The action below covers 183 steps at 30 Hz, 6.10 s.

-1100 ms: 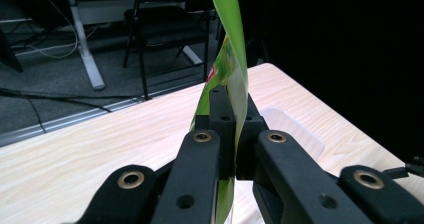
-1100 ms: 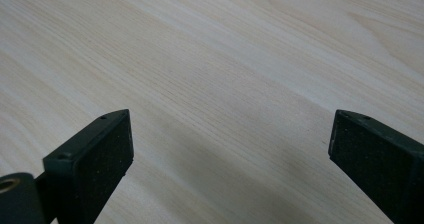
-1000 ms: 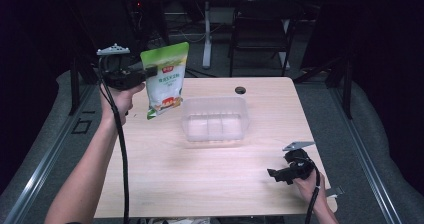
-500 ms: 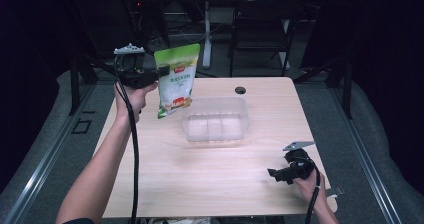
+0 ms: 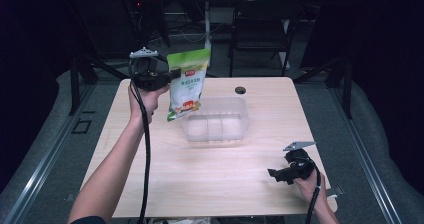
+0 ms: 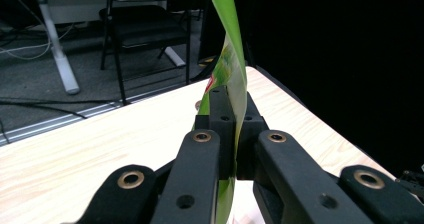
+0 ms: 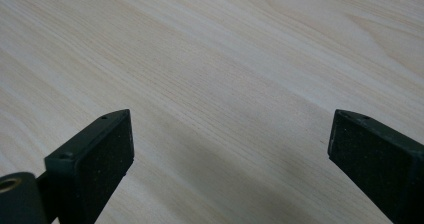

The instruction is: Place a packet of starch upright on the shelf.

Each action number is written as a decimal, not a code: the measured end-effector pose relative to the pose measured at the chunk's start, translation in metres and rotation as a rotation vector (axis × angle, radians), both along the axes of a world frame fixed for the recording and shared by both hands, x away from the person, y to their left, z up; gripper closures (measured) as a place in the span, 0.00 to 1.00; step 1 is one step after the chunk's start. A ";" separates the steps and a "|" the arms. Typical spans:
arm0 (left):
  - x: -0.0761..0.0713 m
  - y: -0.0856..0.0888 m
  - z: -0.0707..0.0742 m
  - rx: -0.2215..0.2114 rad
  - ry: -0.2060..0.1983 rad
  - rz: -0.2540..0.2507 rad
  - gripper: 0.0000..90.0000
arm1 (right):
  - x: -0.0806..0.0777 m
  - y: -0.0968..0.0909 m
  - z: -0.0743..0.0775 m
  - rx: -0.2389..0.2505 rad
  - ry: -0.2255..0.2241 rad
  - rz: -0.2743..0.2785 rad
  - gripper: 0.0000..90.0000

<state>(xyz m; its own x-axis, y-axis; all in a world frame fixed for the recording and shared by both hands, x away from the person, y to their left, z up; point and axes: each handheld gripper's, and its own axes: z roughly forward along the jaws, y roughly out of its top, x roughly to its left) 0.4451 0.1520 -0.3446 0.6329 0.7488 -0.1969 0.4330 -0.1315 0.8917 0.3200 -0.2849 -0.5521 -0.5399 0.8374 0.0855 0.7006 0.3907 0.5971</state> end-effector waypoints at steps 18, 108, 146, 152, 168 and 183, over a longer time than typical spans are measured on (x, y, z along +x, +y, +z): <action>0.004 -0.023 -0.013 -0.008 -0.008 0.003 1.00 | 0.000 -0.002 0.000 0.001 0.004 -0.005 0.05; 0.054 -0.045 -0.089 0.121 0.139 0.016 1.00 | -0.001 -0.002 -0.001 0.009 0.006 0.005 0.05; 0.024 -0.038 -0.104 0.090 -0.014 0.064 0.98 | -0.001 -0.001 -0.001 0.006 0.015 0.008 0.05; 0.018 -0.032 -0.107 0.114 -0.011 0.081 0.97 | 0.000 0.000 -0.001 0.005 0.016 0.012 0.05; 0.011 -0.012 -0.092 0.167 0.018 0.090 0.36 | -0.001 -0.001 0.000 0.006 0.008 0.007 0.05; -0.039 0.033 -0.078 0.206 0.049 0.086 0.16 | -0.001 -0.001 0.000 0.003 0.011 0.002 0.05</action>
